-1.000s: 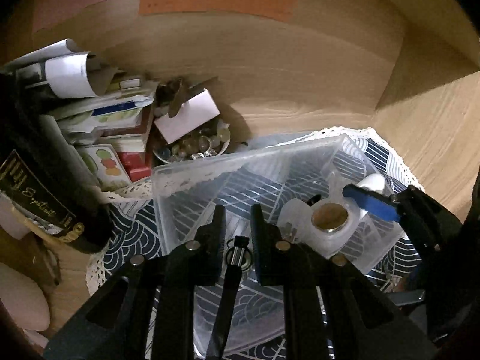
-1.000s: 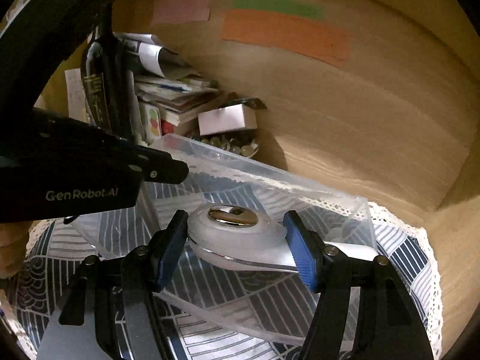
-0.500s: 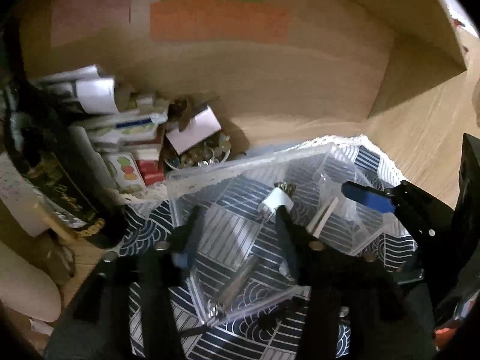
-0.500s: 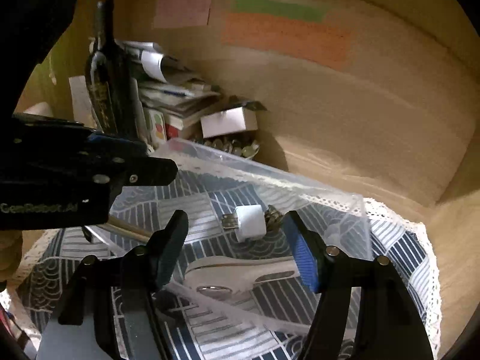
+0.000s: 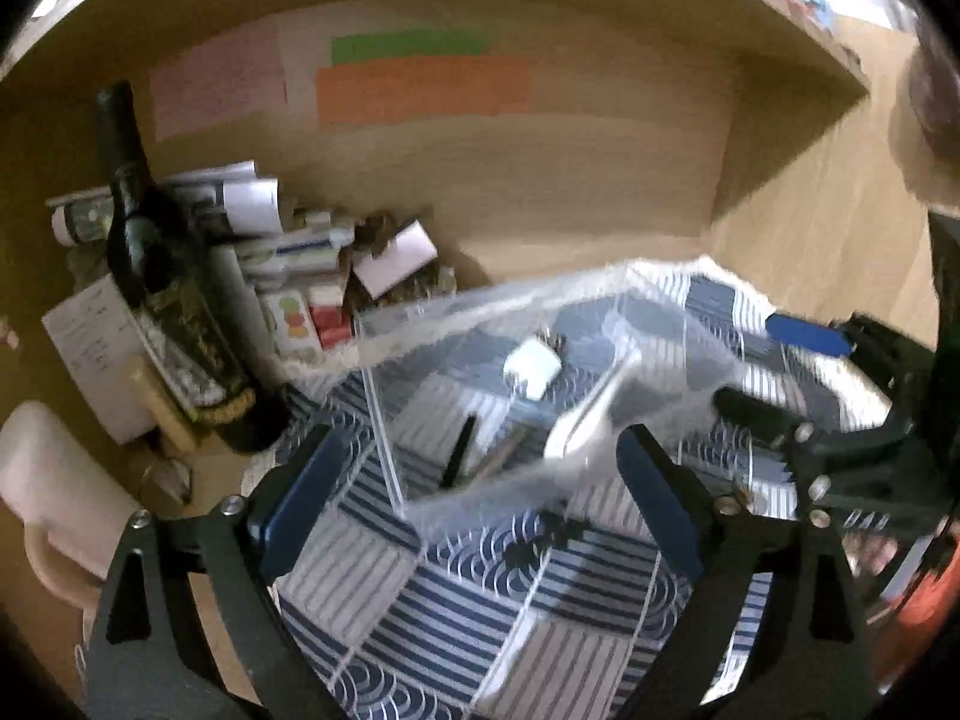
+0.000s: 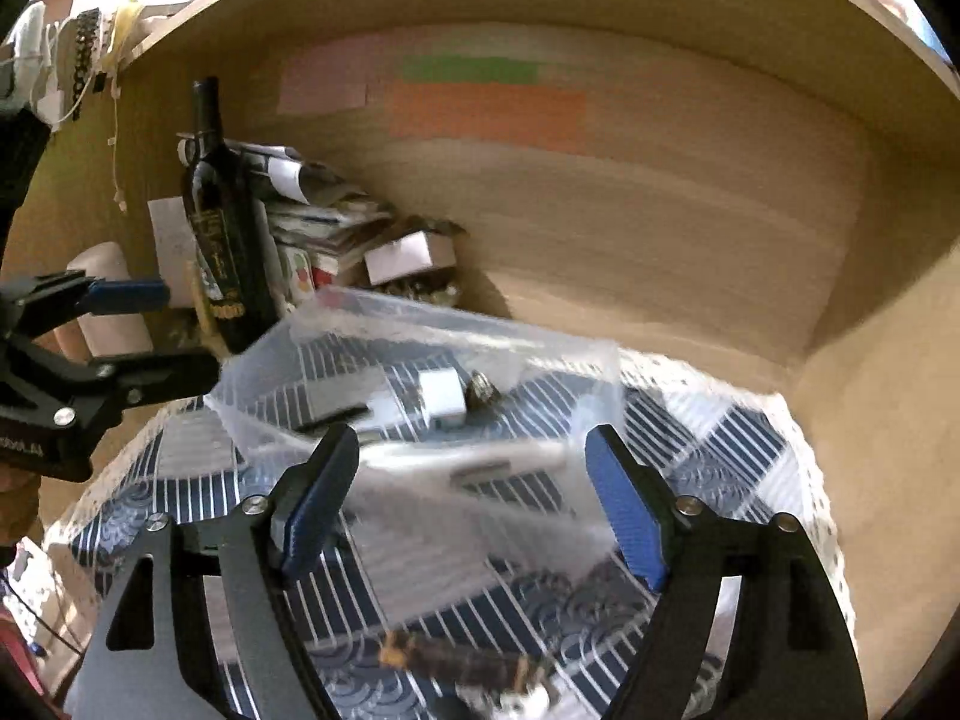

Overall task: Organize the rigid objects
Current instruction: 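Grasp a small black item with the left gripper while the right grasps the brown vial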

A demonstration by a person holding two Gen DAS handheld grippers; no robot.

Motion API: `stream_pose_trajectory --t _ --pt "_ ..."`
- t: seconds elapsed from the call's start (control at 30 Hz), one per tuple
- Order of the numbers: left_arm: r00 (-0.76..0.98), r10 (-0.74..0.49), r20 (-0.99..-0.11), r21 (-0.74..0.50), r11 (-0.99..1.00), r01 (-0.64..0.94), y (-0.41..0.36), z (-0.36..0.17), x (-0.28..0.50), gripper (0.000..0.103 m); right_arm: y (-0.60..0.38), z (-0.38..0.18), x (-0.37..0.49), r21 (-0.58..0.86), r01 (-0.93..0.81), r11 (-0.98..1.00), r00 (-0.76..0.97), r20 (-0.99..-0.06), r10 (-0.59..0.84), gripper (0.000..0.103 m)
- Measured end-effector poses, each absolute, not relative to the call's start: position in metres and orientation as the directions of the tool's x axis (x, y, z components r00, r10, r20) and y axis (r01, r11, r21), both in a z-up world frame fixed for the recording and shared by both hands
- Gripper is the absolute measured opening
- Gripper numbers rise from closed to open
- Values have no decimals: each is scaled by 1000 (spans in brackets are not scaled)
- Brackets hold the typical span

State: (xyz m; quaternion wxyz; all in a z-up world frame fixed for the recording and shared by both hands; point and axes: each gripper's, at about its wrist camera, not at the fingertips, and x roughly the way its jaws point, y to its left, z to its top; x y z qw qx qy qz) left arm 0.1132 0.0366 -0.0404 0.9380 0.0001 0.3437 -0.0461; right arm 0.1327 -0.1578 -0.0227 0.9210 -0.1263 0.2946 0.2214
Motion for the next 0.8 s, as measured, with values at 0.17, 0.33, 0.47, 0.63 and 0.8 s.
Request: stream_pose_trajectory --t 0.17,0.33,0.47,0.63,0.8 --pt "690 -97 -718 -43 994 96 30 -75 103 94 -178 -41 121 -89 -455 886 706 -642 298 77" --pt "621 -100 -778 -53 994 94 28 -109 102 94 -197 -68 113 -41 -435 900 648 -708 281 78" --pt "585 -107 -804 -59 993 100 25 -125 107 92 -206 -89 106 -35 -429 902 612 -746 263 78" --pt "558 -120 -821 -65 991 118 14 -134 125 85 -212 -108 106 0 -424 906 556 -790 260 78" --pt "532 -136 -835 -74 988 137 -2 -139 145 85 -204 -110 109 24 -456 890 526 -799 291 78"
